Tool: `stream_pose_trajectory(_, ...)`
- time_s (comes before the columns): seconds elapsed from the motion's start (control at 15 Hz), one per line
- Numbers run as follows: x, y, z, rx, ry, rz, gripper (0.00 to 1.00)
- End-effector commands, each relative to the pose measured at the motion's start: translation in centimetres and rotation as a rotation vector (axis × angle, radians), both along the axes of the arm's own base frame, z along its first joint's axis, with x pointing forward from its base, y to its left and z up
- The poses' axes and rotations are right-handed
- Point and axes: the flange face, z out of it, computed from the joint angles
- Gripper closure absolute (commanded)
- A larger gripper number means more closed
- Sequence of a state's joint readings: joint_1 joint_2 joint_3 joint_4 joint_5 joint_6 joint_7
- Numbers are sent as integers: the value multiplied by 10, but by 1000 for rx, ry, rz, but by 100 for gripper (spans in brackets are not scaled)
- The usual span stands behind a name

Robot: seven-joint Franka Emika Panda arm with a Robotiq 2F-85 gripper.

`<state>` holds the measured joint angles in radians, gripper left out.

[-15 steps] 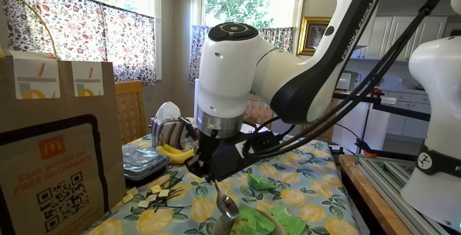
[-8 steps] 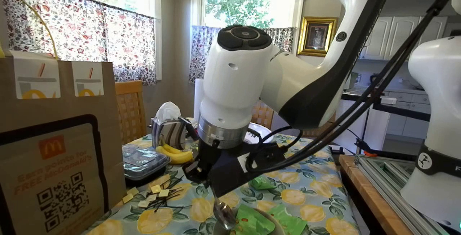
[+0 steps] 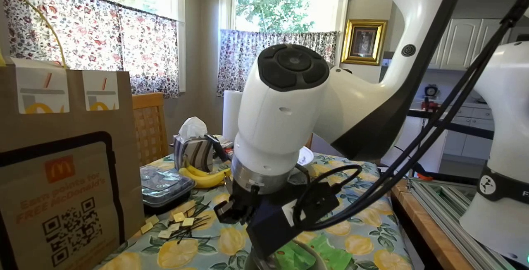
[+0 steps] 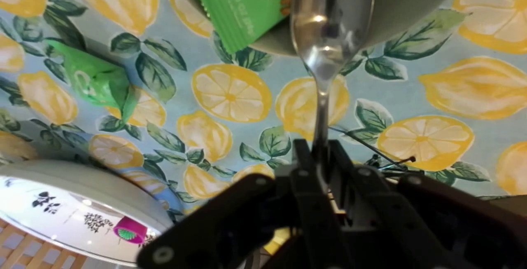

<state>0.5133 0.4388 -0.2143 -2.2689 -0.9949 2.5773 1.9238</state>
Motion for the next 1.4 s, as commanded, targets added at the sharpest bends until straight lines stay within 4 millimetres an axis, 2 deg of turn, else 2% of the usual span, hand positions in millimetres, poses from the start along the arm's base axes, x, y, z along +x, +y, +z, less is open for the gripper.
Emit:
stream_pose_trajectory(0.0,4,8,-11,-43,-16,-14,96)
stream_pose_trajectory(0.6,7,11,-24,6,38,-15,96)
stream_pose_trajectory(1.33,9,13,-24,86,69,14,96)
